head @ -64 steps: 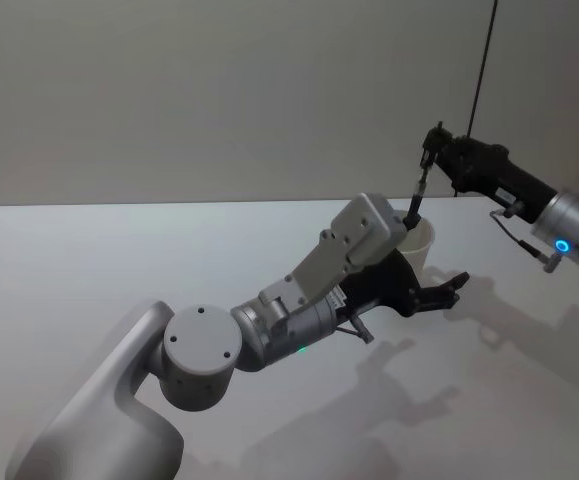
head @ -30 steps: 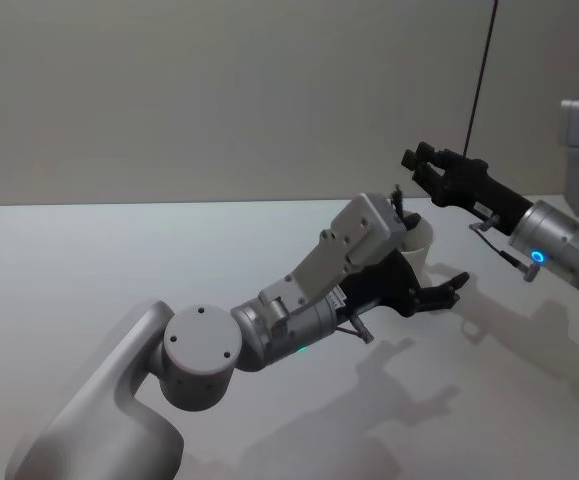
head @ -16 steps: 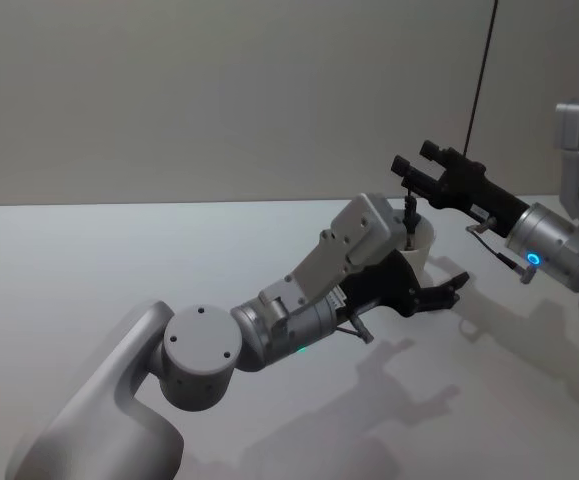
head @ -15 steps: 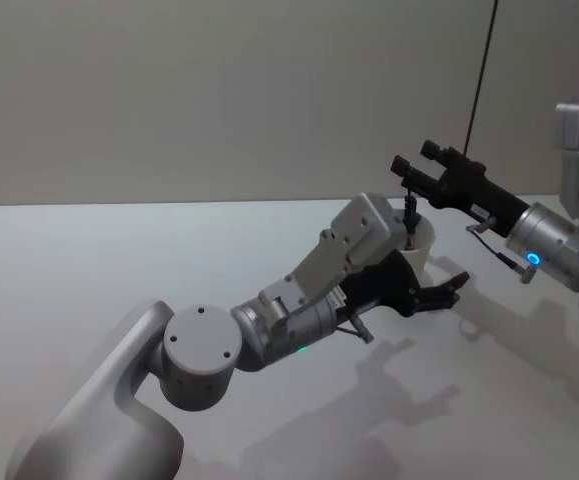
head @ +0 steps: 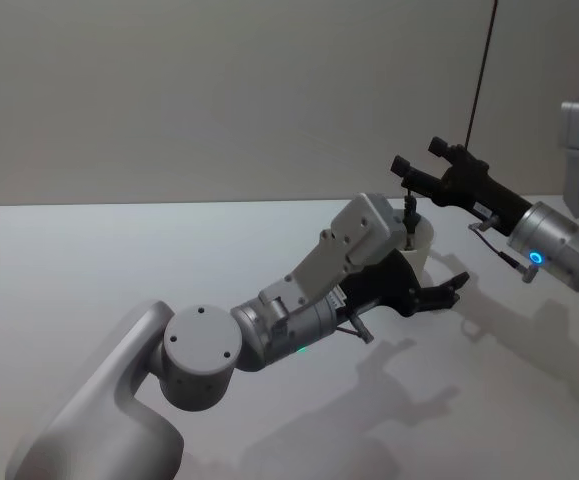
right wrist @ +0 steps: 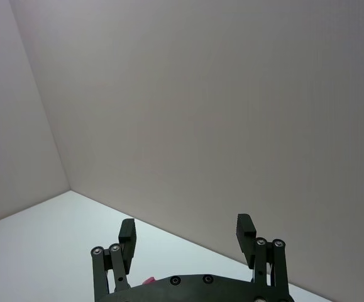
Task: Place the pen into the pen holder.
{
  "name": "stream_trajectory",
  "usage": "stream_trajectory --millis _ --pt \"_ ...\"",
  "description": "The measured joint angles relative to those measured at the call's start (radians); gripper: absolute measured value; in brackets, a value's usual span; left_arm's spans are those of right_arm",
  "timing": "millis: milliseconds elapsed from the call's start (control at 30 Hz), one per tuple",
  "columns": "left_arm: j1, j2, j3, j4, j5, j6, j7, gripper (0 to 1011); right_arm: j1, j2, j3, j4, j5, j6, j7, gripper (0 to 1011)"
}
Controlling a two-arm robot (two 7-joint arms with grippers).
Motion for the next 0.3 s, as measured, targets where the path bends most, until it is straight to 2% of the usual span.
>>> stream_trajectory --millis 300 --pt "0.000 0.000 0.000 0.000 0.000 0.000 0.000 1004 -0.003 0.001 0.002 -0.005 0.002 0.002 -0.001 1001"
